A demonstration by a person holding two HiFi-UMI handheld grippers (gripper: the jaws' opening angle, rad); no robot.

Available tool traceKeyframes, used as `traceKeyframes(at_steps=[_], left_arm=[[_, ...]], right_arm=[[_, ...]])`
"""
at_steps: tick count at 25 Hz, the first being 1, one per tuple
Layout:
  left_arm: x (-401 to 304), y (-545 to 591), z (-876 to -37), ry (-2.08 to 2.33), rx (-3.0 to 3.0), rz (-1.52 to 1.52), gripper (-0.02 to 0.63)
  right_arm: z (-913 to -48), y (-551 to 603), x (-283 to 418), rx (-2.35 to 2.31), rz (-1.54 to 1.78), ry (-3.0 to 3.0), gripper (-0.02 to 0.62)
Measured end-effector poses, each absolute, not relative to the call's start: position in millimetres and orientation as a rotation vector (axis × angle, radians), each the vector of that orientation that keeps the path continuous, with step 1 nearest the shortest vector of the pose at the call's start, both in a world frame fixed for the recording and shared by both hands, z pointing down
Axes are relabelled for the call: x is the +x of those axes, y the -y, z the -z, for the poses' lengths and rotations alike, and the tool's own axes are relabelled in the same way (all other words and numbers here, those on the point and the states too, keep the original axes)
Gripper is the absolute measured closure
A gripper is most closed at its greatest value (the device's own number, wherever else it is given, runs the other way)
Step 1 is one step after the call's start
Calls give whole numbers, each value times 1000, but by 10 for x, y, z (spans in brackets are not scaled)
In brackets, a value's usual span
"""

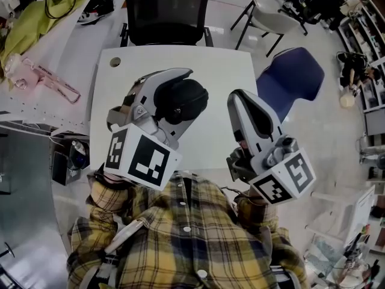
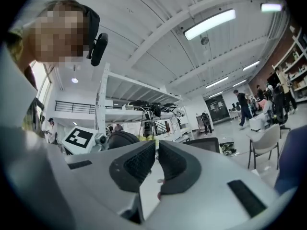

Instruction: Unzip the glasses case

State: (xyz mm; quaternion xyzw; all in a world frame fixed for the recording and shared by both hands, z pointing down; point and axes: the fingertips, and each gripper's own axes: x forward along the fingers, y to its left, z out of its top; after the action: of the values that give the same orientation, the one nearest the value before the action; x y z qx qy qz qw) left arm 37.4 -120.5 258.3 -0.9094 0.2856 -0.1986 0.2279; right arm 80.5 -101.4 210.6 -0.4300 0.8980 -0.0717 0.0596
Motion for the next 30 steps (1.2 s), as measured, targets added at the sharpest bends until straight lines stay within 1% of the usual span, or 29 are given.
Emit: traceKeyframes(at_steps=[3, 7, 9, 10, 12, 18, 30], left_arm=[[349, 1295, -2575, -762, -2342, 672, 363], [330, 1395, -2469, -747, -2171, 748, 363], [337, 1422, -2400, -740, -2108, 758, 364], [341, 1432, -2371, -736, -2077, 762, 362], [347, 1449, -2323, -730, -2012, 776, 363], [355, 1492, -2153, -736, -1841, 785, 362], [410, 1526, -1861, -763, -1621, 749, 364]], right_arm=[[-2071, 881, 724, -1194, 280, -2736, 595], [-2040, 747, 618, -1103, 300, -2765, 594], [-2035, 703, 547, -1059, 294, -2792, 579], [-2031, 685, 508, -1037, 286, -2806, 557], [-2016, 648, 428, -995, 271, -2830, 546], [-2004, 576, 241, -903, 284, -2846, 540], [-1825, 568, 235, -765, 340, -2784, 540]])
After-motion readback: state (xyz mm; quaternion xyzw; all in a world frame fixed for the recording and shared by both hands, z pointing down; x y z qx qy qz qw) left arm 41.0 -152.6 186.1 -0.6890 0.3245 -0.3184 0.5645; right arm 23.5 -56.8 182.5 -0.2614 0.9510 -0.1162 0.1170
